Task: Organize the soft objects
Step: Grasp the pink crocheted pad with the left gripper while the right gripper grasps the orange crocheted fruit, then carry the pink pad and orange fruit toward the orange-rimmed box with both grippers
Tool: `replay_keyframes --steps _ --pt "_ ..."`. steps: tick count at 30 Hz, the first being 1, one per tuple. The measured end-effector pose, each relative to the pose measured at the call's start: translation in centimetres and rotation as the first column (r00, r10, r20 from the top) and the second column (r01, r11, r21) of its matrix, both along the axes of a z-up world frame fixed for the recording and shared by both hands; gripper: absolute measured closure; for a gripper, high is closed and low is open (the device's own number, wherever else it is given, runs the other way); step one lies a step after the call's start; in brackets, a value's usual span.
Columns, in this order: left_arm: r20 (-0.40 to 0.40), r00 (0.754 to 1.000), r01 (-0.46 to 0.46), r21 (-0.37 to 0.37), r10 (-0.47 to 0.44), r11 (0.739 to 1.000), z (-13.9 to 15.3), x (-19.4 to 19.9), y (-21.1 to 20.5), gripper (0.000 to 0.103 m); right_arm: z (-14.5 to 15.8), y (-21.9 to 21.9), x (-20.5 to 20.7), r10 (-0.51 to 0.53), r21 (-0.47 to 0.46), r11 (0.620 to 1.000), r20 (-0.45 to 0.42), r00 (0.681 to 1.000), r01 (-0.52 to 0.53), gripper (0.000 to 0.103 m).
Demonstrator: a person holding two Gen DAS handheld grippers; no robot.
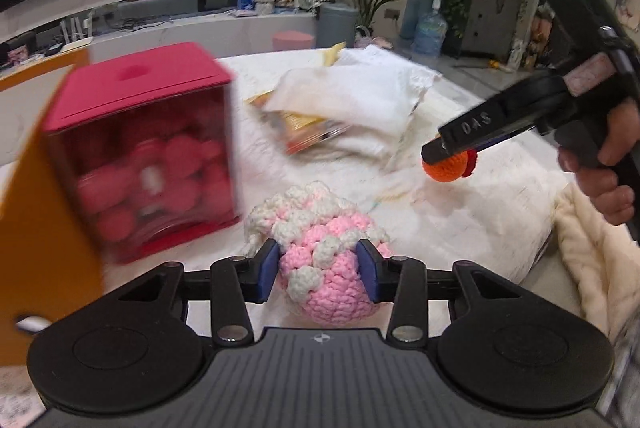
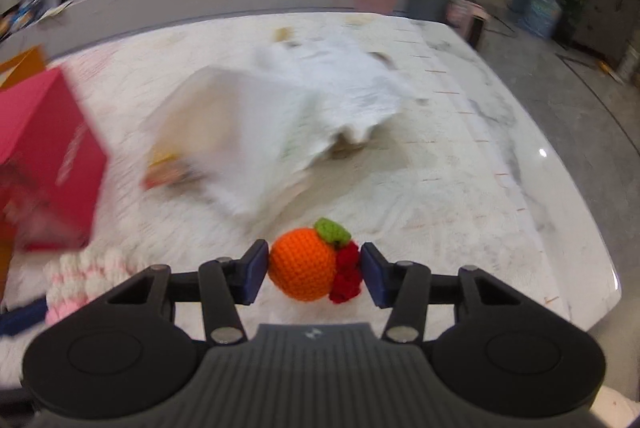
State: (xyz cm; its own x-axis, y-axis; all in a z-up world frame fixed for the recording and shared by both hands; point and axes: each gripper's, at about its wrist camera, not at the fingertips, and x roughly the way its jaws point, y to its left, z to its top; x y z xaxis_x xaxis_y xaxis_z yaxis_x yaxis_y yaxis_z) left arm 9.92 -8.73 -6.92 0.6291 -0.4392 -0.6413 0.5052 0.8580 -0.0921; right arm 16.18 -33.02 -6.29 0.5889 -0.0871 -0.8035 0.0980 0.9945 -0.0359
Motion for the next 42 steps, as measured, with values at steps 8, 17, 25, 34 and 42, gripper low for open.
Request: replay_keyframes --steps 8,17,25,34,42 --pt "-0.051 0.999 -0.010 -0.036 0.009 0.999 -2.3 -0.3 0.8 0.042 -0.8 5.8 -0.2 0.164 -0.027 0.986 -0.027 0.986 -0.165 0.053" --pt "0.039 0.999 0.015 0.019 -0.015 1.000 -3.4 -0.8 -1.7 0.003 -2.1 7.1 0.2 0.185 -0.067 0.980 -0.074 0.980 -0.190 0.052" --pt "0.100 0.995 -0.024 0.123 0.011 0.992 -4.4 -0.5 -3.9 0.004 -3.4 7.7 0.5 0.177 -0.136 0.972 -0.102 0.979 -0.190 0.050" --pt "0.105 0.994 -0.048 0.058 0.041 0.997 -3.8 -1.0 -2.4 0.045 -2.7 7.5 0.4 0.177 -0.136 0.973 -0.082 0.981 -0.187 0.050" --pt "0.156 0.988 0.015 -0.007 -0.014 1.000 -2.3 -2.6 -1.5 0.060 -1.0 6.6 0.0 0.155 -0.122 0.980 -0.022 0.988 -0.157 0.050"
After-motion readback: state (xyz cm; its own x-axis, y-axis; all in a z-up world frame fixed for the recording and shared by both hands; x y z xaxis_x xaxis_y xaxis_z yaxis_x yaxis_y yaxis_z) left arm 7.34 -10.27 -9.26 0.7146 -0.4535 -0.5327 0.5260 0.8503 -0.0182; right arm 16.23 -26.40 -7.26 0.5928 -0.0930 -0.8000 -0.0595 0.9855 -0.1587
